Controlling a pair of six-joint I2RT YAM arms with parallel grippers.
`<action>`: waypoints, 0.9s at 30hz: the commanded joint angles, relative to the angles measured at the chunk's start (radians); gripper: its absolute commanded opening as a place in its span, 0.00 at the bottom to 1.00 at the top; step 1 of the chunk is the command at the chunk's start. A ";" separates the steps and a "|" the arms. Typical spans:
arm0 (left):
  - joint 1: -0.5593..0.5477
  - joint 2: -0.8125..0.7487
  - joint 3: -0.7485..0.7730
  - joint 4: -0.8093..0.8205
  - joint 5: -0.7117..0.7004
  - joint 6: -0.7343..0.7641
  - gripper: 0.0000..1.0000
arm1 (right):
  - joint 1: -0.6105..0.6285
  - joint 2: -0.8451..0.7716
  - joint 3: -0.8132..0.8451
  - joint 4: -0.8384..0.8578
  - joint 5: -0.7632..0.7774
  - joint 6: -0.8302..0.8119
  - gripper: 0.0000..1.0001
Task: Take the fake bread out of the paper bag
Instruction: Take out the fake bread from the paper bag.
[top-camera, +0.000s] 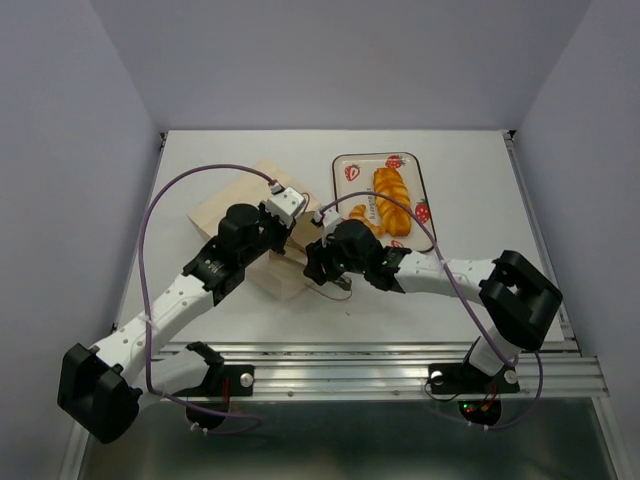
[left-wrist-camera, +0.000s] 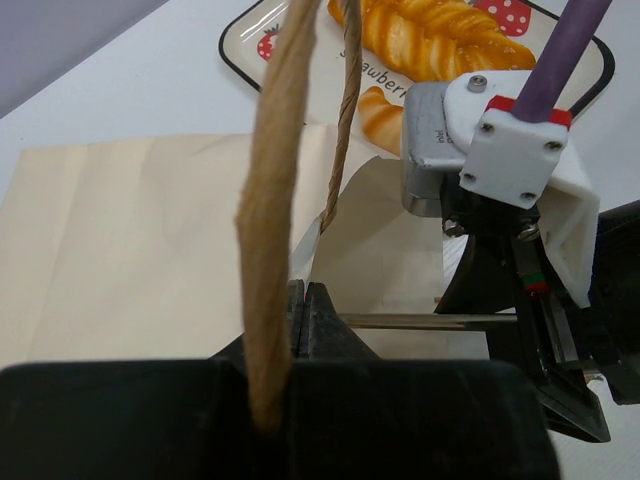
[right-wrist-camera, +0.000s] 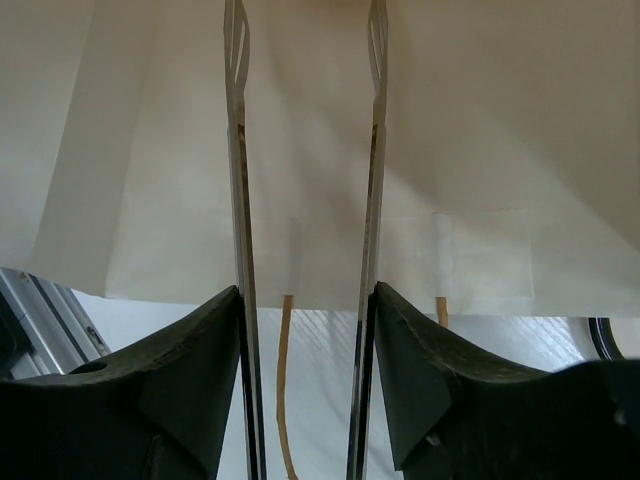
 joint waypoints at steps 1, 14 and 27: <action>-0.005 -0.008 0.048 0.038 0.005 -0.012 0.00 | 0.022 0.015 0.061 0.079 0.067 -0.015 0.58; -0.006 0.008 0.051 0.045 0.017 -0.005 0.00 | 0.040 0.052 0.099 0.102 0.092 -0.009 0.59; -0.006 0.000 0.043 0.065 0.029 -0.005 0.00 | 0.058 0.137 0.197 0.023 0.234 0.013 0.60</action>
